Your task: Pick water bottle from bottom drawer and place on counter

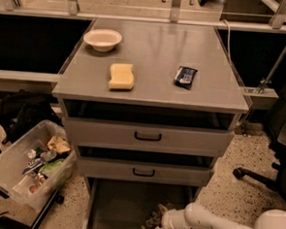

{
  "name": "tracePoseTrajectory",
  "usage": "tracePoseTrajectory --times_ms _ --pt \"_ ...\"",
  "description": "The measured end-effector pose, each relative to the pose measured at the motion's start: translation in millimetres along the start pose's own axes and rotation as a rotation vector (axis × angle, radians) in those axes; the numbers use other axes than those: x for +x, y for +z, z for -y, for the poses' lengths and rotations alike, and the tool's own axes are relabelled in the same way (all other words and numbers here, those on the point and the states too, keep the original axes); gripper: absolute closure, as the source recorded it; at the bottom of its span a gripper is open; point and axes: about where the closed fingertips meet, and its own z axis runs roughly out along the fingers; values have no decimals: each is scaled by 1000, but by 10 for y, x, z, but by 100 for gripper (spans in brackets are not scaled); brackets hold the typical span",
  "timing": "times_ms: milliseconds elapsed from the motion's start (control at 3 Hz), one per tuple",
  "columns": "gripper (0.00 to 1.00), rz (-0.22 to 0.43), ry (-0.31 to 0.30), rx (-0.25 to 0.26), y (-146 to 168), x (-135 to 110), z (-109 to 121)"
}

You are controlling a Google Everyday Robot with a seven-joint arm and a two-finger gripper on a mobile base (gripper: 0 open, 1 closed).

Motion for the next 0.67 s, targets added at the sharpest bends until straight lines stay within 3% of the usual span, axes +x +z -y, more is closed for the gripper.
tracePoseTrajectory --times_ms 333,667 --pt "0 51 -30 46 59 -55 81" --pt "0 153 -139 176 111 -196 48"
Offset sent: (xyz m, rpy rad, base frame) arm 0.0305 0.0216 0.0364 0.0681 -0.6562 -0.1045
